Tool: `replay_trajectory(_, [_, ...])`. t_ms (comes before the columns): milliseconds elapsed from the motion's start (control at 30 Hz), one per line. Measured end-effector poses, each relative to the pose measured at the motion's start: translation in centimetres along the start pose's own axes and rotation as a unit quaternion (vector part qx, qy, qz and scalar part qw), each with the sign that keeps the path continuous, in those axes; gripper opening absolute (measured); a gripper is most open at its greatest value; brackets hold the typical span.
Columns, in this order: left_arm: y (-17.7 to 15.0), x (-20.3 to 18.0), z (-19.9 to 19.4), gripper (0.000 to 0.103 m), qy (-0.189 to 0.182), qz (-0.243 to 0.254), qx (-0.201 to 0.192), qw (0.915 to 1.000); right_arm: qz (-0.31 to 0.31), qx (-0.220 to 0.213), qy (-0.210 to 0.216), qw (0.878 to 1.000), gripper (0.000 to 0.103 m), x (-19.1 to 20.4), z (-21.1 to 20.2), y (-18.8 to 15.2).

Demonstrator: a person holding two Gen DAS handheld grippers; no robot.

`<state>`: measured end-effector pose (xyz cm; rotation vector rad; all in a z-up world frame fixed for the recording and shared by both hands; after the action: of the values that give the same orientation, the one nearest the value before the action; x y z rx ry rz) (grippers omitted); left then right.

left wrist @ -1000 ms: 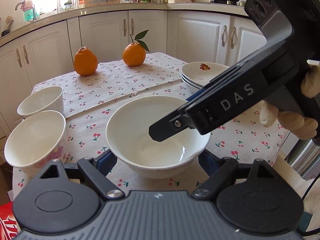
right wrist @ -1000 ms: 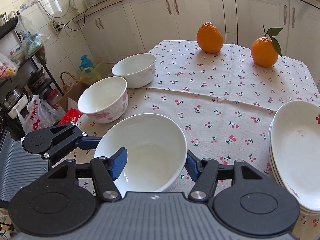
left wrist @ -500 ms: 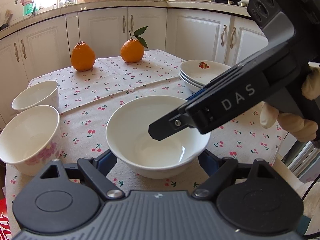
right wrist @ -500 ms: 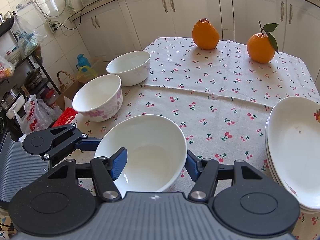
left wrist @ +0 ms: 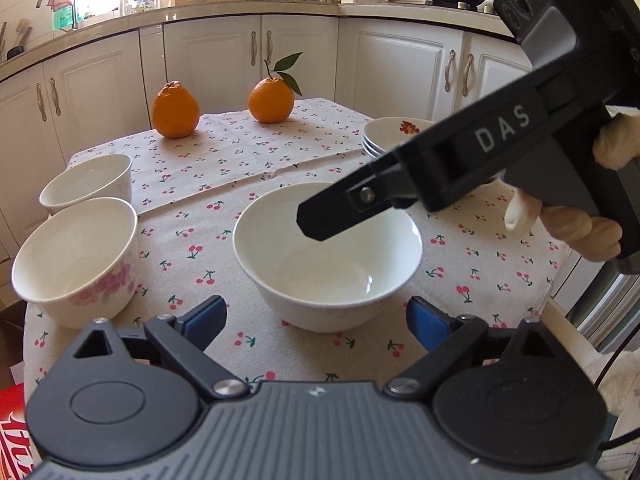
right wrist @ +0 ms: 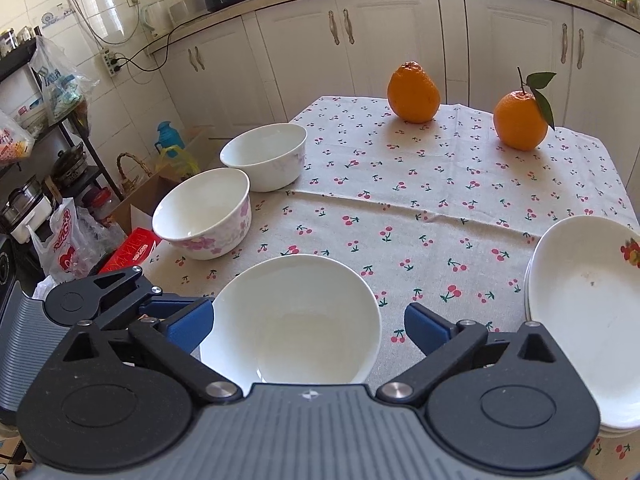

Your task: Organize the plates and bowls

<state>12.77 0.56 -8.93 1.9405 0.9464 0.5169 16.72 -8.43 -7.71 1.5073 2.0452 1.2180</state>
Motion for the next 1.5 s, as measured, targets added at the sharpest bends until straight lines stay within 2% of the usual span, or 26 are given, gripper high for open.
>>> replay_trajectory(133, [-0.6,0.8,-1.4,0.096,0.016,-0.008,0.001,0.9998,-0.006,-0.001,0.005,1.0,0.103,0.5,0.3,0.2])
replay_trajectory(367, [-1.0,3.8,-3.4,0.096,0.069,-0.02,-0.009,0.9974,-0.033,-0.002,0.017,0.999,0.103,2.3,0.8,1.2])
replay_trajectory(600, [-1.0,8.0,-4.2,0.096,0.126,-0.034,-0.021,0.9912,-0.066,-0.005,0.03,0.997,0.103,4.4,2.0,3.0])
replay_trajectory(833, [-0.5,11.3,-3.9,0.096,0.156,-0.031,-0.028,0.9869,-0.081,0.002,0.052,0.995,0.103,6.1,4.3,4.9])
replay_trajectory(1000, [-0.3,12.9,-3.1,0.096,0.161,-0.028,-0.027,0.9861,-0.083,0.014,0.062,0.995,0.103,7.0,6.6,5.8])
replay_trajectory(1267, [-0.4,14.4,-1.5,0.096,0.151,-0.033,-0.022,0.9878,-0.085,0.038,0.08,0.992,0.1,8.0,10.1,6.7])
replay_trajectory(1500, [-0.2,14.9,-0.6,0.096,0.138,-0.031,-0.024,0.9897,-0.073,0.059,0.09,0.991,0.086,7.8,12.5,6.9])
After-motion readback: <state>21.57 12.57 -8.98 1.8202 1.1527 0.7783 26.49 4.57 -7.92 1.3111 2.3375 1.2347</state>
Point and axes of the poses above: each gripper's, at about its wrist camera, not at the fingertips, and z roughly the way its jaws point, x to its left, y to its top, the point moved 8 cm from there along z, roughly the way its jaws point, and after that the axes turned 8 degrees about -x, right-handed, at the moved point
